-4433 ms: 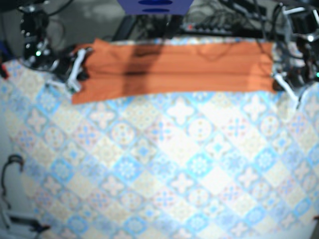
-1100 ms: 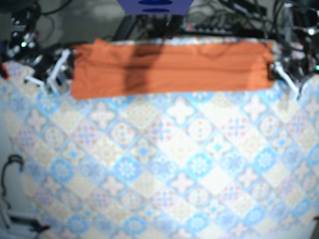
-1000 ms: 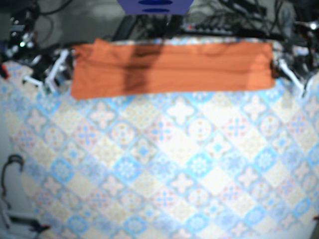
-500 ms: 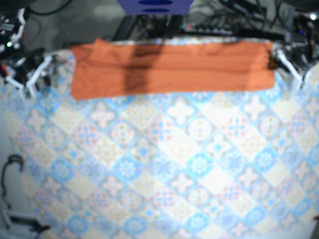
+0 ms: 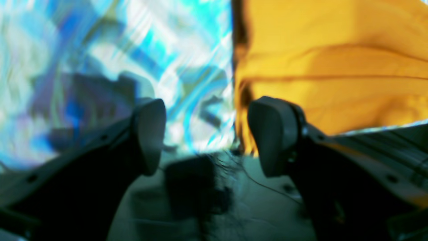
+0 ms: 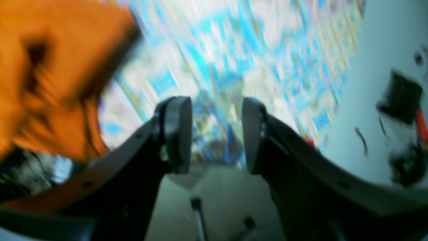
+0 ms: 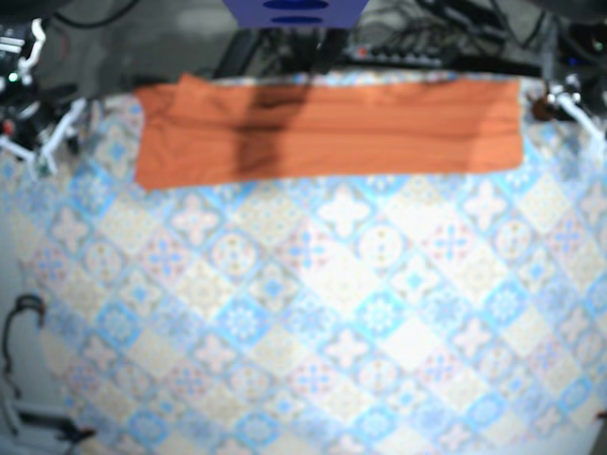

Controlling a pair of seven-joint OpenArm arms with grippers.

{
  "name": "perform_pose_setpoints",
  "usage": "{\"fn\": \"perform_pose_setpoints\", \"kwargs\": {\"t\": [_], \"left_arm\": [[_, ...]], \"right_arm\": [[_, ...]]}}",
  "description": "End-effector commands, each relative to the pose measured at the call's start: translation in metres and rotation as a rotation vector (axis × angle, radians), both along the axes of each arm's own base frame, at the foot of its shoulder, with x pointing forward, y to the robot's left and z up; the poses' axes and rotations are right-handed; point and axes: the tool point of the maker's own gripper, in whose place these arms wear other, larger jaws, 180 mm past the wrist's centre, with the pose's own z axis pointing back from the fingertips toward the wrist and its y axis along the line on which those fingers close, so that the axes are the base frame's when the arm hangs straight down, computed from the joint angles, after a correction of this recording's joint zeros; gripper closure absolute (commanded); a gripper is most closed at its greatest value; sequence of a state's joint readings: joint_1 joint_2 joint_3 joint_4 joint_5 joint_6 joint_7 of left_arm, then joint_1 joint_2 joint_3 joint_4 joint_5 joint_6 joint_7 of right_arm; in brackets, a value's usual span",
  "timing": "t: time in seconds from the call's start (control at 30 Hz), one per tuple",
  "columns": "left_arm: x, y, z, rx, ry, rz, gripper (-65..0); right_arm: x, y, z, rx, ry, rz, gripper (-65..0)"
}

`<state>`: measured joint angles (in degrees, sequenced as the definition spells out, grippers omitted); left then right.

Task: Fold the T-shirt properly
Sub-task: 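Open both grippers and release the folded shirt, then move the left gripper to the shirt's folded end and grasp it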

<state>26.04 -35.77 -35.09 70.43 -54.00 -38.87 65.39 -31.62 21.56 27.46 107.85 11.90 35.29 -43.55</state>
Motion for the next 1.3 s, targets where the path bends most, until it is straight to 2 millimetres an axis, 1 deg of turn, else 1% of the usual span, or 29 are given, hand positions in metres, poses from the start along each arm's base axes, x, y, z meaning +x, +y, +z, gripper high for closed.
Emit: {"fn": "perform_pose_setpoints", "kwargs": {"t": [0.0,0.07,0.13,0.2,0.3,0.4,0.47,0.53,0.6,0.7,0.8,0.87,0.93,1.0,1.1,1.13,1.27], "left_arm": [[0.006,0.012,0.010,-0.009,-0.029,0.028,-42.1],[0.003,0.020,0.009,-0.036,-0.024,0.071,-42.1],[0.001,0.023,0.008,-0.051,-0.024,0.095,-42.1],[0.009,0.025,0.008,-0.068,-0.044,0.120,-42.1],[0.012,0.031,0.000,-0.101,-0.042,0.186,-42.1],[0.021,0.032,-0.007,-0.133,-0.049,0.233,-42.1],[0.028,0.028,-0.013,-0.153,-0.047,0.237,-42.1],[0.036,0.027,-0.013,-0.162,-0.060,0.245,-42.1],[0.038,0.020,-0.017,-0.174,-0.063,0.243,-42.1],[0.051,0.008,-0.021,-0.186,-0.060,0.205,-42.1],[0.051,-0.006,-0.031,-0.202,-0.039,0.180,-42.1],[0.050,-0.012,-0.035,-0.208,-0.031,0.177,-42.3],[0.048,-0.015,-0.038,-0.206,-0.020,0.172,-46.5],[0.046,-0.018,-0.042,-0.206,-0.011,0.166,-54.1],[0.044,-0.018,-0.042,-0.203,-0.007,0.161,-62.9],[0.043,-0.018,-0.043,-0.203,-0.004,0.161,-64.7],[0.043,-0.017,-0.042,-0.199,-0.004,0.161,-65.0]], "right_arm": [[0.010,0.003,0.010,-0.001,-0.059,0.013,-24.5],[0.006,0.007,0.005,0.007,-0.063,-0.006,-24.5],[0.005,0.009,0.003,0.007,-0.065,-0.013,-24.5],[0.004,0.008,0.002,-0.006,-0.062,-0.009,-24.5],[0.002,0.007,-0.001,-0.028,-0.050,-0.010,-24.5],[0.000,0.009,-0.003,-0.025,-0.059,-0.023,-24.5],[0.000,0.010,-0.004,-0.036,-0.060,-0.019,-24.5],[-0.002,0.010,-0.006,-0.040,-0.055,-0.020,-24.5],[-0.002,0.012,-0.007,-0.034,-0.056,-0.026,-24.5],[-0.002,0.011,-0.006,-0.035,-0.057,-0.027,-24.5],[0.000,0.012,-0.005,-0.031,-0.070,-0.022,-24.5],[0.000,0.013,-0.004,-0.029,-0.076,-0.020,-24.5],[0.000,0.013,-0.004,-0.029,-0.076,-0.020,-24.5],[0.000,0.013,-0.004,-0.029,-0.076,-0.020,-24.5],[0.000,0.013,-0.004,-0.029,-0.076,-0.020,-24.5],[0.000,0.013,-0.004,-0.029,-0.076,-0.020,-24.5],[0.001,0.013,-0.004,-0.029,-0.077,-0.020,-24.5]]}}
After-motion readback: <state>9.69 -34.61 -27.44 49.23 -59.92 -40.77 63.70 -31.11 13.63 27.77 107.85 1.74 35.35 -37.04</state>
